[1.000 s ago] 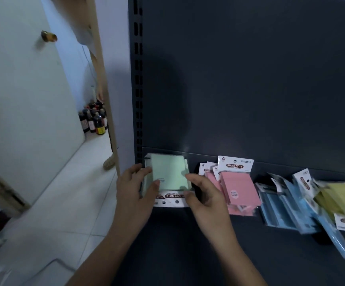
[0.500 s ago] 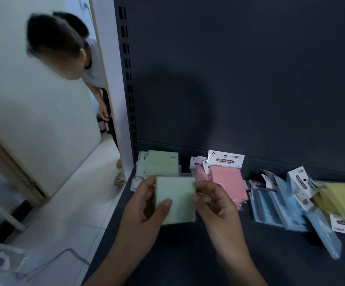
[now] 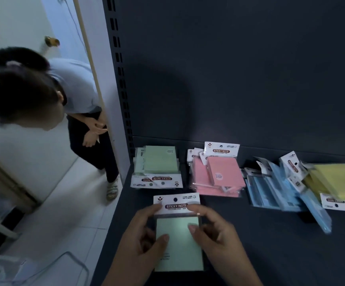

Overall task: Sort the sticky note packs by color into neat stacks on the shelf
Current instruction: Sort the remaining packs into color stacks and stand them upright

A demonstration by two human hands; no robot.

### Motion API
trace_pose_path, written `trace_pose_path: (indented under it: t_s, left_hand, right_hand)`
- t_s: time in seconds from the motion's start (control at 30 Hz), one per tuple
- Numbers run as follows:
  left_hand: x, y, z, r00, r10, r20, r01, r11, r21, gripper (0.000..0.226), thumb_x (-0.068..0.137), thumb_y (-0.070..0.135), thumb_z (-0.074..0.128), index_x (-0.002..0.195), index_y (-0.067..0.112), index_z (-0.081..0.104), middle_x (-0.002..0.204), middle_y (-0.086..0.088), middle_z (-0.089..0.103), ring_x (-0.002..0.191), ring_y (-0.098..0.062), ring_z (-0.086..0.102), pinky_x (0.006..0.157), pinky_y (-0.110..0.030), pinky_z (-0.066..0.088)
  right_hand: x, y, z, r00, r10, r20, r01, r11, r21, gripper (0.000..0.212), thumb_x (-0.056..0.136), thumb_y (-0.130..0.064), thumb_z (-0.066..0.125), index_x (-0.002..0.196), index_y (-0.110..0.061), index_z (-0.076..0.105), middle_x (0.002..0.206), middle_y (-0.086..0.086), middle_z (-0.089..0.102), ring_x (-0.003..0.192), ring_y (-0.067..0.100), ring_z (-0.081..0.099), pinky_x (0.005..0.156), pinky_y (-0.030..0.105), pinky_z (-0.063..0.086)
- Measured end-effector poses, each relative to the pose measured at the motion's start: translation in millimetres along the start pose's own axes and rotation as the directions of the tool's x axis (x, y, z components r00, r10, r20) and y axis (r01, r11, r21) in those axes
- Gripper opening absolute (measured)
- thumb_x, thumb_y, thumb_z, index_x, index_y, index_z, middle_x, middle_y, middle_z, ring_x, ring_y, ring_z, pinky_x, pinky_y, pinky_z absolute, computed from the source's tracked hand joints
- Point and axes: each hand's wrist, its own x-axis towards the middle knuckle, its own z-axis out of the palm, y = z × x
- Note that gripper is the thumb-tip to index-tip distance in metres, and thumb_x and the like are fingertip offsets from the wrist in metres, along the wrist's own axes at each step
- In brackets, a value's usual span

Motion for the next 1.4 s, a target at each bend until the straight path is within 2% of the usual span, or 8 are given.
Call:
trace_pose_path:
  t_s: [0.2,0.37,0.47,0.57,0.7,0.87,1.2,1.4]
  left_hand:
    - [-3.1,-25.3,-24.6,0.985,0.153,0.080,-0.172,0.892,0.418,0.057,0.065,0.058,0.043,0.122,0.049,0.043,0.132,0.042,0.028,0.106,0.014,0.042,0.084,0.004,0.030]
    - [9.2,-45.6,-30.1,0.978,0.174,0.115,-0.209,0.810,0.548,0.067,0.074,0.058,0.033,0.135,0.034,0.018,0.150,0.019,-0.005,0.127,0.023,-0.004,0.105,-0.005,0.006]
    - [18.4,-48.7,-31.6,0.967,0.231,0.105,-0.251,0.804,0.540,0.058,0.084,0.030,0.052,0.137,0.026,0.029,0.153,0.010,0.002,0.126,0.028,-0.007,0.100,0.006,0.002]
    - [18.1,-55.1,-33.5,0.949,0.295,0.108,-0.303,0.773,0.557,0.047,0.084,0.030,0.051,0.129,0.016,0.050,0.149,0.006,0.028,0.130,0.018,0.016,0.103,0.002,0.012]
    - [21.5,-35.8,-42.4,0.960,0.239,-0.146,-0.159,0.893,0.420,0.032,0.078,0.038,0.054,0.108,0.029,0.053,0.113,0.023,0.048,0.107,-0.003,0.048,0.092,-0.018,0.039]
    - [53.0,1.4,-46.9,0.923,0.297,-0.244,-0.135,0.844,0.519,0.047,0.078,0.051,0.043,0.114,0.023,0.053,0.113,0.007,0.050,0.108,-0.012,0.043,0.089,-0.029,0.036]
    - [87.3,13.2,-36.4,0.919,0.378,-0.107,-0.171,0.630,0.758,0.058,0.077,0.050,0.040,0.107,0.007,0.065,0.121,-0.019,0.055,0.115,-0.041,0.047,0.097,-0.047,0.035]
    - [83.7,55.5,-25.2,0.837,0.533,0.120,-0.502,0.665,0.553,0.058,0.083,0.038,0.048,0.136,0.016,0.039,0.137,-0.006,0.045,0.125,-0.019,0.040,0.103,-0.029,0.030]
  right_hand:
    - [0.6,9.2,25.9,0.998,-0.055,-0.036,0.037,0.916,-0.399,0.037,0.084,-0.005,0.062,0.104,-0.037,0.058,0.090,-0.018,0.055,0.062,0.000,0.050,0.065,0.012,0.039]
    - [11.2,15.8,43.3,0.978,-0.207,-0.029,0.146,0.779,-0.610,0.035,0.085,-0.005,0.059,0.114,-0.024,0.057,0.118,-0.018,0.042,0.089,-0.015,0.045,0.085,0.002,0.032]
    - [16.7,20.0,50.8,0.962,-0.265,-0.069,0.123,0.641,-0.758,0.033,0.082,-0.009,0.059,0.113,-0.021,0.056,0.122,-0.008,0.044,0.102,-0.001,0.045,0.092,0.010,0.034]
    - [16.1,20.8,54.0,0.952,-0.302,-0.053,0.095,0.455,-0.886,0.032,0.068,-0.025,0.061,0.100,-0.022,0.059,0.107,-0.003,0.058,0.086,0.017,0.059,0.071,0.029,0.051]
    - [23.2,9.2,45.1,0.963,-0.241,-0.117,0.071,0.652,-0.755,0.025,0.086,-0.032,0.054,0.109,-0.024,0.058,0.112,-0.015,0.049,0.101,0.004,0.042,0.089,0.014,0.032]
    - [49.9,-17.4,45.0,0.920,-0.177,-0.349,0.113,0.974,-0.196,0.014,0.087,-0.014,0.063,0.093,-0.027,0.059,0.087,-0.006,0.063,0.077,0.002,0.057,0.071,0.011,0.045]
    - [74.3,-44.0,36.4,0.890,-0.297,-0.345,0.218,0.944,-0.249,0.025,0.088,0.004,0.052,0.087,-0.020,0.060,0.075,-0.009,0.057,0.068,-0.001,0.054,0.063,0.006,0.041]
    - [56.8,-77.2,22.0,0.866,-0.463,-0.190,0.458,0.886,-0.075,0.028,0.091,0.003,0.046,0.099,-0.022,0.055,0.085,-0.010,0.054,0.079,0.004,0.052,0.074,0.018,0.045]
